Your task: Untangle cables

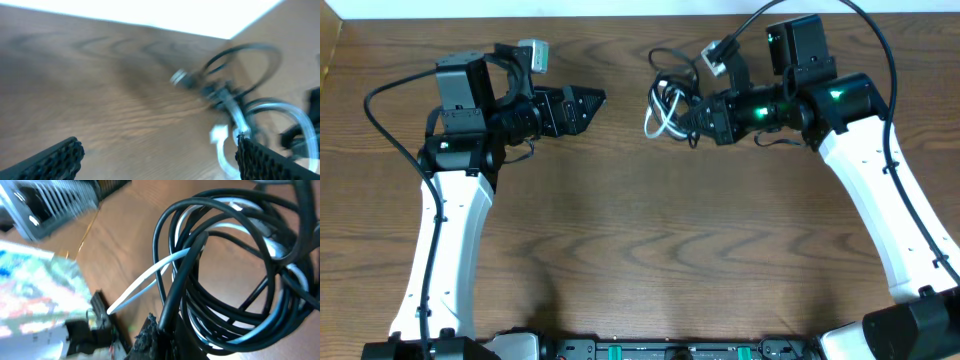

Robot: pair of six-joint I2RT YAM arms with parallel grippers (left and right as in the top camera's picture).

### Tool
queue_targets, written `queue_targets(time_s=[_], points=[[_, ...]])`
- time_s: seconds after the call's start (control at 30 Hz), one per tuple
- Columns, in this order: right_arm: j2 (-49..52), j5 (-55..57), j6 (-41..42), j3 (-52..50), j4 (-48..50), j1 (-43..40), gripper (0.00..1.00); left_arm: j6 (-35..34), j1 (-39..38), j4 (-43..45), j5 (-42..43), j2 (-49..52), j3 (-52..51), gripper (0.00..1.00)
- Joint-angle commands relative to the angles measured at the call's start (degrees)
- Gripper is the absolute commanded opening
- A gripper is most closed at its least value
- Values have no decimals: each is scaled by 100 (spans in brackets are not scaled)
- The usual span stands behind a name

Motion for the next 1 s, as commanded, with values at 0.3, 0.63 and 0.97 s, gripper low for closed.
queue_targets(time_s=[0.3, 0.63, 0.97], points=[[31, -669, -1239, 33, -717, 28, 1, 136, -785, 935, 1023, 754, 111, 99], [33, -640, -1298, 22, -798, 221, 1, -173, -1193, 1902, 1021, 1311, 111, 93], [33, -625, -1296, 15, -909, 232, 1, -173, -1360, 2378, 555, 1309, 109, 52]])
